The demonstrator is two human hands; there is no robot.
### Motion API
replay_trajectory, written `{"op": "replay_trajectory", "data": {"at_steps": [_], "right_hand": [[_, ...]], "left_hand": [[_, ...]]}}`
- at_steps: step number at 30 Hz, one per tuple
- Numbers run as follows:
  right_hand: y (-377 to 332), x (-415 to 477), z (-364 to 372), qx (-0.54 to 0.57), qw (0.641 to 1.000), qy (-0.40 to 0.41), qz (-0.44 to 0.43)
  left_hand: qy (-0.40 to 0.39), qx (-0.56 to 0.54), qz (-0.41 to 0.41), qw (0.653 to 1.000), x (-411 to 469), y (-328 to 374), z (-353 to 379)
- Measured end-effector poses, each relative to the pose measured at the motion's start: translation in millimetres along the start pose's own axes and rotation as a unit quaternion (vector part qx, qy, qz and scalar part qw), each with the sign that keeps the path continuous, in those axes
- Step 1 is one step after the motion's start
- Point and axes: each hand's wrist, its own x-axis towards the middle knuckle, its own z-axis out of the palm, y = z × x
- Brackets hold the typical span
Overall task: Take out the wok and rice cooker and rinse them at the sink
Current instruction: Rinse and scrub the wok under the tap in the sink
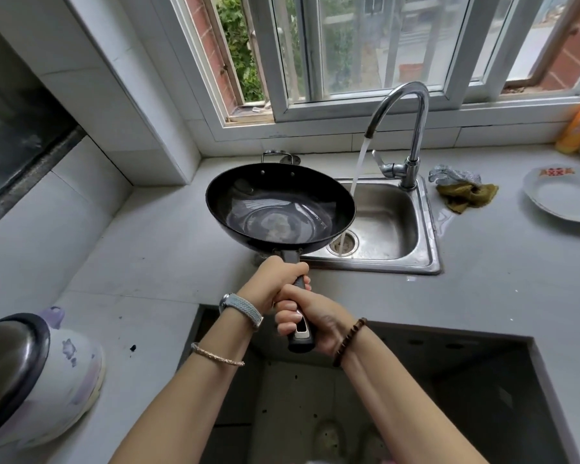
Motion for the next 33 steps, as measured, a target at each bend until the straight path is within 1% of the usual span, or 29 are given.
{"op": "replay_trajectory", "data": {"at_steps": [7,11,17,26,30,33], "right_hand": [[-9,-14,-29,0.05,0.997,0.055,-0.02],[-10,-19,-44,0.05,0.995,0.077,-0.029],[-9,-25,-61,0.042,0.993,0.101,-0.034],[-8,-29,-72,0.044,0.991,0.118,-0.033],[-6,-28,-77,0.024,0.992,0.122,-0.031],[-2,-29,-83,-0.001,0.994,0.11,-0.028]], "left_hand": [[-0.06,0.023,-0.007,0.998,10,0,37],[-0.092,0.015,-0.023,0.995,14,-2,57],[-0.112,0.007,-0.043,0.993,18,-9,77],[-0.133,0.026,-0.05,0.989,22,-15,89],[-0.148,0.019,-0.048,0.988,23,-20,92],[-0.158,0.008,-0.041,0.987,22,-25,90]]}}
